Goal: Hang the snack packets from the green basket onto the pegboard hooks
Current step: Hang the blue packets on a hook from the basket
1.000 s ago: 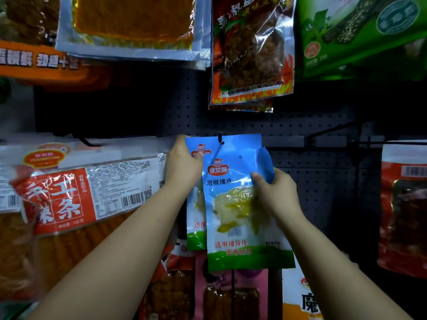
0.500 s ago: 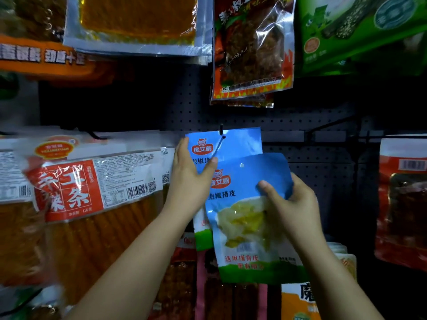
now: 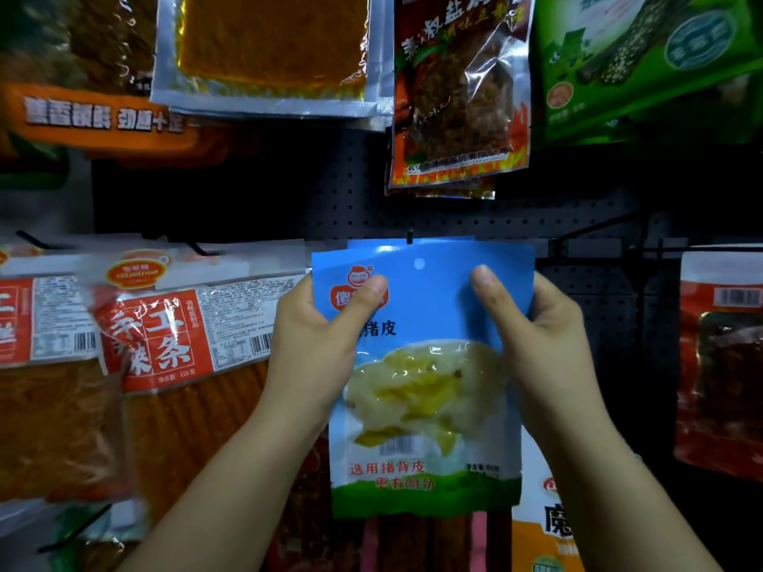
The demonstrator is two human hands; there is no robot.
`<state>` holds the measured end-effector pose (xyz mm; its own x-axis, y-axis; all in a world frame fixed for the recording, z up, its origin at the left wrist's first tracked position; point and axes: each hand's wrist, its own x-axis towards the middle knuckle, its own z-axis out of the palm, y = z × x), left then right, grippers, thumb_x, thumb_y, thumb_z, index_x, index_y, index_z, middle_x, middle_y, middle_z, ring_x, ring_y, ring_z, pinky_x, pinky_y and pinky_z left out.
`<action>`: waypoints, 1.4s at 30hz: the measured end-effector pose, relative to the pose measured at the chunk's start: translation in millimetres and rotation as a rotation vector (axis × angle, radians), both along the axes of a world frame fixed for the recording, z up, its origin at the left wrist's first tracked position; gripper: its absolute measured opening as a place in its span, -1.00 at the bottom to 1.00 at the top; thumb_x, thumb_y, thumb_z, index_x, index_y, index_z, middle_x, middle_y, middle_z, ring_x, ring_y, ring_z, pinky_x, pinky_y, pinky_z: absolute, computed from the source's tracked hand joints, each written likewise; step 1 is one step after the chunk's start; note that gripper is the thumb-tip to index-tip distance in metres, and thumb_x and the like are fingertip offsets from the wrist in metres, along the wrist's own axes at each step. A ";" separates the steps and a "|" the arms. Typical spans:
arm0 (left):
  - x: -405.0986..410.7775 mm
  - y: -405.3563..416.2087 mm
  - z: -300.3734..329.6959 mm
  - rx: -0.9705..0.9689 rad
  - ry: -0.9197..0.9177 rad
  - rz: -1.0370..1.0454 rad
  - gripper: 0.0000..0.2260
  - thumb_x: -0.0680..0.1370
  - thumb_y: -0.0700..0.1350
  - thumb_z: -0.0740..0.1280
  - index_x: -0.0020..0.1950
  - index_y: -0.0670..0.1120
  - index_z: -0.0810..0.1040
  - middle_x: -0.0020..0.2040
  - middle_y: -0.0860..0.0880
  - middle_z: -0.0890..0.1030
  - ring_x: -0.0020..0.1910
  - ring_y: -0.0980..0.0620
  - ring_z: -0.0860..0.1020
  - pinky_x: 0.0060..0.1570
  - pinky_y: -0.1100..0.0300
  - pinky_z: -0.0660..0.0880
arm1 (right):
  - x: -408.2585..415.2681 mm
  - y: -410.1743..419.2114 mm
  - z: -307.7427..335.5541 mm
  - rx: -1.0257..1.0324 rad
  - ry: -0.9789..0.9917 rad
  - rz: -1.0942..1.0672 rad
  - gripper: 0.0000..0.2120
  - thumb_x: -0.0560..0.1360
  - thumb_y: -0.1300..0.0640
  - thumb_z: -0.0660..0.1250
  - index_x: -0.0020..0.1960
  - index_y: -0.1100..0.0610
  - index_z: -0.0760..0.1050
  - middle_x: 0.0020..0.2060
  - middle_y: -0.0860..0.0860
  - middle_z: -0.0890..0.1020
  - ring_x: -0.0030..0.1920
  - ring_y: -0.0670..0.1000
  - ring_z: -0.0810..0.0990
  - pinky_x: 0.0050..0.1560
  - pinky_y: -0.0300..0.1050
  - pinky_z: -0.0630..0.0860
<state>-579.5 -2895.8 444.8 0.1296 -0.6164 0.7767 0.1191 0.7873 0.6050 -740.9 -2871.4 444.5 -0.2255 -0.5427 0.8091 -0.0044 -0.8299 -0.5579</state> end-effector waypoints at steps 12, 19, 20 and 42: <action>4.9 -3.1 31.6 0.003 0.039 -0.033 -0.92 0.49 -0.15 0.39 -0.17 0.02 0.61 -0.24 0.05 0.71 -0.23 0.07 0.68 -0.32 0.23 0.58 | 6.1 -9.4 30.8 -0.038 0.075 -0.157 -0.82 0.55 0.06 0.31 -0.22 -0.03 0.59 -0.26 -0.17 0.71 -0.23 -0.16 0.68 -0.27 -0.25 0.59; 7.8 -17.5 25.7 0.063 0.025 -0.072 -0.87 0.49 -0.14 0.40 -0.24 0.04 0.66 -0.25 0.02 0.71 -0.25 0.06 0.68 -0.36 0.24 0.56 | 6.6 -19.9 20.5 0.056 0.066 -0.167 -0.80 0.54 0.04 0.32 -0.23 -0.07 0.63 -0.26 -0.13 0.71 -0.22 -0.10 0.70 -0.20 -0.09 0.63; 7.3 -21.2 24.0 0.078 0.014 -0.066 -0.87 0.49 -0.14 0.40 -0.23 0.03 0.65 -0.25 0.02 0.71 -0.27 0.06 0.68 -0.37 0.25 0.55 | 6.6 -22.8 18.9 0.080 0.064 -0.184 -0.82 0.54 0.03 0.32 -0.22 -0.03 0.62 -0.26 -0.11 0.72 -0.21 -0.06 0.70 -0.16 -0.02 0.63; -15.6 -84.3 -14.0 0.082 -0.423 0.417 -0.42 0.50 -0.07 0.38 0.45 -0.05 0.20 0.33 -0.01 0.43 0.33 0.00 0.39 0.31 -0.02 0.36 | -19.2 -123.0 18.7 0.180 0.305 -0.789 -0.63 0.51 -0.17 0.28 0.09 0.10 0.37 -0.04 -0.03 0.54 -0.02 0.07 0.53 -0.19 -0.08 0.32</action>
<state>-595.2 -2980.1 430.8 0.0633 -0.6404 0.7655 -0.4546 0.6643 0.5933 -760.1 -2994.4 463.3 -0.3769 -0.4445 0.8126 -0.7131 -0.4206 -0.5608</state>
